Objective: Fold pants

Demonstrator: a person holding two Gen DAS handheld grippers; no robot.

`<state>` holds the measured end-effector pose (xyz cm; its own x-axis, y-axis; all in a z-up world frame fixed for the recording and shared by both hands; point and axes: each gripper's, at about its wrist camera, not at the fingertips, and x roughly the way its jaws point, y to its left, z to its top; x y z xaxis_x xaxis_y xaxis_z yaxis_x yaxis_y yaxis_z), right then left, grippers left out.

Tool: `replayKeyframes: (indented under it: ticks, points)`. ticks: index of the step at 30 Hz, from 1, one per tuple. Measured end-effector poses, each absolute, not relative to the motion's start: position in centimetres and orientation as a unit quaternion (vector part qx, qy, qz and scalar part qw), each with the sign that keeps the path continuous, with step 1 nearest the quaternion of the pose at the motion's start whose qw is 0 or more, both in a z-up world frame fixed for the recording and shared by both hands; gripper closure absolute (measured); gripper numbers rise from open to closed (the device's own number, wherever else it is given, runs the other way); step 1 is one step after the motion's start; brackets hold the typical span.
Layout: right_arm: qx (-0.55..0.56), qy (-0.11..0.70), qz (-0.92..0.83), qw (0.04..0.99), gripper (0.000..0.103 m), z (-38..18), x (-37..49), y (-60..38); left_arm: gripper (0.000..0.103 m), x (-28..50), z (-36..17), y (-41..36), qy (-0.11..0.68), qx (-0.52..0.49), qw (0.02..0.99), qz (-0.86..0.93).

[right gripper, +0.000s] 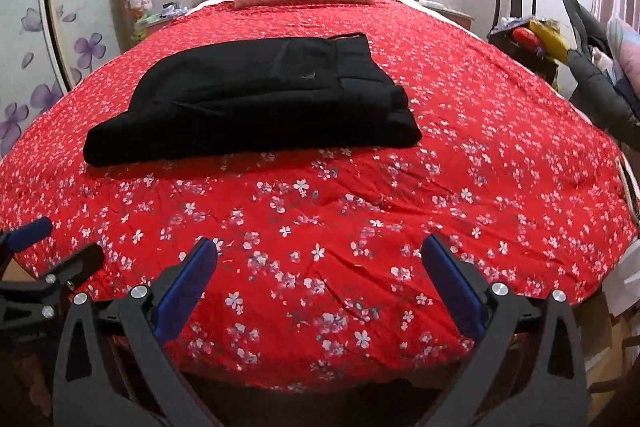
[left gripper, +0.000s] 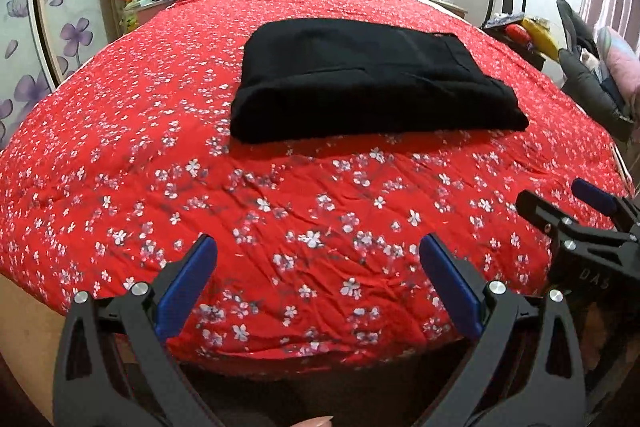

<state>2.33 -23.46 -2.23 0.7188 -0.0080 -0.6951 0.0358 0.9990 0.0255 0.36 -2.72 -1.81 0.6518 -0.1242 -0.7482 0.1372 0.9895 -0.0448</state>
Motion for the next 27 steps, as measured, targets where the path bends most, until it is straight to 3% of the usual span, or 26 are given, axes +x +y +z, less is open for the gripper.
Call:
replayKeyframes:
  ticks: [27]
  points:
    - [-0.012, 0.395, -0.013, 0.918, 0.001, -3.1, 2.5, -22.1, 0.002, 0.1, -2.4, -4.7, 0.413, 0.054, 0.906, -0.072]
